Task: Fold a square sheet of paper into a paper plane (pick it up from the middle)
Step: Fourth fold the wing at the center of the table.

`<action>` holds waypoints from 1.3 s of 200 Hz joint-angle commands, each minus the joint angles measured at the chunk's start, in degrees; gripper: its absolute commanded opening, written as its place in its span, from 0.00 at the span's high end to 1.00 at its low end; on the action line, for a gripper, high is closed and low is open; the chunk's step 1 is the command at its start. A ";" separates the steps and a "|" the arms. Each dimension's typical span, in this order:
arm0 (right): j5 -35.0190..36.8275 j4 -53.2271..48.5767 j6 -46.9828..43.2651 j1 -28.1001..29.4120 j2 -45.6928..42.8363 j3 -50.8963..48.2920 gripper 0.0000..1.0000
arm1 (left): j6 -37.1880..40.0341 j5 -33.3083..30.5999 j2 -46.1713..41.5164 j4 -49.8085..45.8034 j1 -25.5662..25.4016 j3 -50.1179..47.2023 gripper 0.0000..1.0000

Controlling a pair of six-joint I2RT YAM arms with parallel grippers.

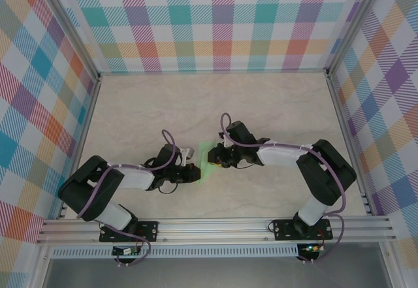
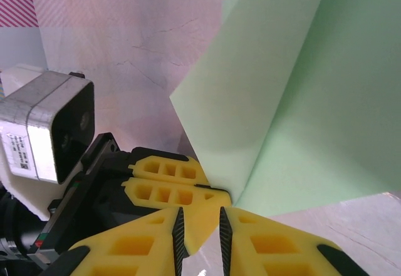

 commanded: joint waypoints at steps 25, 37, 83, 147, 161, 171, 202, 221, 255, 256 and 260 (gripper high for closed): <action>-1.95 3.18 2.07 1.12 3.44 3.44 0.77 | -1.85 4.13 2.10 3.57 2.02 -0.47 0.93; -1.81 3.10 2.21 1.46 4.03 4.01 0.77 | -1.92 5.16 2.20 3.50 2.27 -0.02 0.93; -0.22 2.83 2.98 1.66 4.74 4.32 0.77 | -2.35 6.78 0.08 2.05 2.86 1.35 0.93; 9.54 -1.79 5.41 1.67 1.36 3.01 0.77 | -4.26 11.59 1.06 2.76 5.54 1.72 0.93; 10.90 -2.17 5.85 1.74 0.47 2.41 0.77 | -4.32 12.00 1.22 2.87 5.63 1.95 0.93; 11.37 -2.26 5.90 1.75 0.00 2.12 0.77 | -4.03 12.50 1.53 2.49 5.96 2.17 0.93; 11.04 -2.48 5.49 1.75 -0.56 2.02 0.76 | -5.68 14.16 3.18 4.45 7.45 1.86 0.93; 10.02 -1.75 5.14 1.86 -0.52 2.20 0.76 | -6.08 15.07 4.53 4.90 7.91 2.19 0.93; 8.42 -1.84 3.75 2.19 0.52 3.76 0.76 | -7.13 15.86 6.11 6.47 8.35 2.32 0.93; 8.37 -1.87 3.73 2.19 0.55 3.82 0.76 | -7.16 15.88 6.14 6.54 8.40 2.31 0.93; 8.28 -2.02 3.64 2.27 0.73 3.94 0.76 | -7.26 16.01 6.22 6.69 8.44 2.35 0.93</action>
